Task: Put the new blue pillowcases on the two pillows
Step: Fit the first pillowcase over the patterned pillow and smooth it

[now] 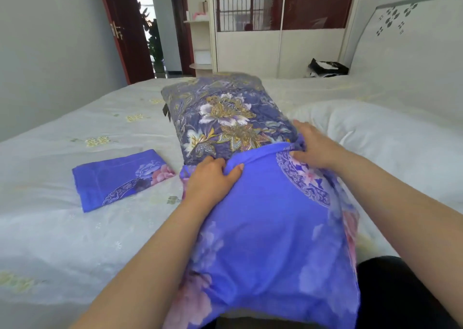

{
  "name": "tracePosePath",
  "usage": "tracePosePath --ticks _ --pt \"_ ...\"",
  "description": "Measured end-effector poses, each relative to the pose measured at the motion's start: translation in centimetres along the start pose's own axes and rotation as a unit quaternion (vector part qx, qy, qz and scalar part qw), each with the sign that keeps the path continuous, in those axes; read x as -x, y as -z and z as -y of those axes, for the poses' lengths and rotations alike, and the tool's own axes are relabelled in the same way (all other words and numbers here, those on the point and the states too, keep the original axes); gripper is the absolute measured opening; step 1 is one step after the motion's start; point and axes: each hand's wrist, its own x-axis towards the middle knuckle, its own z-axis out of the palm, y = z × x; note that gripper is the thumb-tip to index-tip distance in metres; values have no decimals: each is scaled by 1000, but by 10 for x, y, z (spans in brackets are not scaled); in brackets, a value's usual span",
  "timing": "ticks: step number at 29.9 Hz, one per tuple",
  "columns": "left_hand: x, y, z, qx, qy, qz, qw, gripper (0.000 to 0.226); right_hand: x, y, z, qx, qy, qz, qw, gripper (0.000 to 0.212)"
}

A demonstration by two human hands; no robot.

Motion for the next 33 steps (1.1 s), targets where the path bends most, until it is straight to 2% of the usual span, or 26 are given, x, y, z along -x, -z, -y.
tracePosePath --ticks 2,3,5,6,8,9,11,12,13,15,16,18,21,22,23,24,26,28,29,30,31,32,33 --pt "-11 -9 15 25 -14 -2 1000 39 -3 -23 0 16 34 64 997 65" --pt "-17 -9 20 25 -26 -1 999 46 -5 -29 1 21 45 78 996 61" --pt "-30 -4 28 12 -49 48 998 64 -15 -24 2 36 49 96 994 61" --pt "-35 1 29 18 -51 90 995 65 -20 -19 5 49 48 100 993 57" --pt "-41 7 27 64 -47 168 982 51 -33 -13 13 72 54 106 990 36" --pt "-44 9 25 99 -43 193 975 46 -39 -13 21 73 64 118 988 35" --pt "-48 22 17 174 -31 218 960 51 -38 -10 43 53 98 169 979 49" --pt "-56 27 16 211 -14 231 950 52 -41 -8 54 34 119 190 974 49" --pt "-65 31 16 245 0 245 938 46 -44 -3 64 32 135 207 968 45" --pt "-85 40 25 300 3 272 915 17 -60 8 80 26 141 225 964 27" --pt "-93 44 30 316 -2 290 903 5 -67 13 83 7 138 223 965 19" --pt "-109 43 49 312 -2 309 898 6 -84 14 83 -10 132 201 971 20" --pt "-122 42 71 214 12 274 937 38 -104 2 69 47 101 143 983 44" --pt "-122 42 77 197 23 277 940 52 -109 -2 58 58 74 130 987 50" --pt "-122 41 86 201 45 294 933 62 -113 -4 46 57 47 130 989 53" --pt "-120 40 94 226 74 328 914 63 -115 -3 32 34 22 150 988 52" --pt "-116 39 116 299 117 380 868 49 -116 0 3 -72 -42 229 970 37" --pt "-121 33 136 340 126 327 873 58 -116 2 -21 -245 -102 273 925 15" --pt "-124 28 136 367 130 269 881 49 -115 2 -26 -313 -116 274 902 10" --pt "-126 23 130 391 137 195 889 32 -116 -1 -29 -338 -121 264 895 12" --pt "-130 14 123 363 136 134 912 24 -117 -7 -29 -310 -115 232 915 14" --pt "-136 4 117 321 130 80 935 25 -119 -15 -27 -228 -100 173 953 16" --pt "-139 -5 113 254 118 70 958 28 -119 -26 -24 -128 -80 92 984 16"
